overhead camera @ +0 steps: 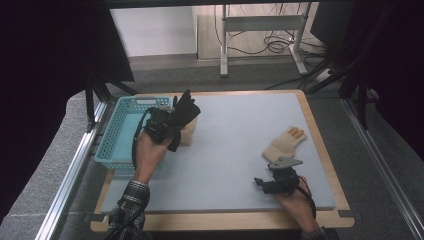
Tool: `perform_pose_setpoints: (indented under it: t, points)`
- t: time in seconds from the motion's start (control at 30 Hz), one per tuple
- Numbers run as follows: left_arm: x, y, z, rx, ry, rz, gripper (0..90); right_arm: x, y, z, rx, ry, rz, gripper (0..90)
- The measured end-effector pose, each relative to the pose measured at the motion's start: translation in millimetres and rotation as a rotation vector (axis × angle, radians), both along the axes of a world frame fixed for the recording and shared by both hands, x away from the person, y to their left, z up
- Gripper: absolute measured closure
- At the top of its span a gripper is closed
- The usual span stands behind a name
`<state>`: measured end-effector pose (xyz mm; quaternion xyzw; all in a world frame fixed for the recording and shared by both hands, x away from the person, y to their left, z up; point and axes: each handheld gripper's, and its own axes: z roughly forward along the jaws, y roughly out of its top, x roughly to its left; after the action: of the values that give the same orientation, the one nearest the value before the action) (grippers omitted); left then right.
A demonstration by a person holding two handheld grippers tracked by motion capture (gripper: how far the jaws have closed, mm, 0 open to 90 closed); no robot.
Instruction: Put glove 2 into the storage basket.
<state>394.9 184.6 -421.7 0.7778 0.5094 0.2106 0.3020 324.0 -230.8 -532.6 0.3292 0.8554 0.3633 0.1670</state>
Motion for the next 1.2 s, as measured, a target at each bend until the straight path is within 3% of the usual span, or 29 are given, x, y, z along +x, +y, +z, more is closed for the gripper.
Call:
perform_pose_setpoints:
  t: [0.2,0.33,0.47,0.57,0.87,0.97,1.1,1.2]
  points:
    - [7.4,40.1,-2.4,0.011,0.011,0.093,61.8,0.1,0.0,-0.1,0.000,0.000,0.001,24.0]
    - [13.0,70.1,-9.2,0.004,0.041,0.158,61.3,0.1,0.0,0.0,0.000,0.000,0.000,23.9]
    - [18.7,95.7,-21.8,-0.005,0.094,0.212,60.7,0.2,0.0,0.0,0.000,0.001,0.000,23.9]
    - [25.2,112.1,-34.4,0.002,0.162,0.245,60.2,0.2,0.1,-0.1,0.000,0.000,0.000,23.9]
    - [45.5,134.0,-64.8,0.045,0.299,0.304,59.0,0.3,0.1,-0.1,0.000,0.000,0.000,23.9]
    - [51.9,138.2,-72.0,0.068,0.323,0.331,58.5,0.3,0.1,-0.1,0.000,0.000,0.000,23.9]
    - [57.5,141.9,-79.7,0.139,0.363,0.363,57.4,0.3,0.0,0.0,0.001,0.000,0.000,23.9]
    - [57.7,145.8,-84.2,0.165,0.362,0.380,53.1,0.3,-0.1,-0.1,0.001,0.000,0.001,23.9]
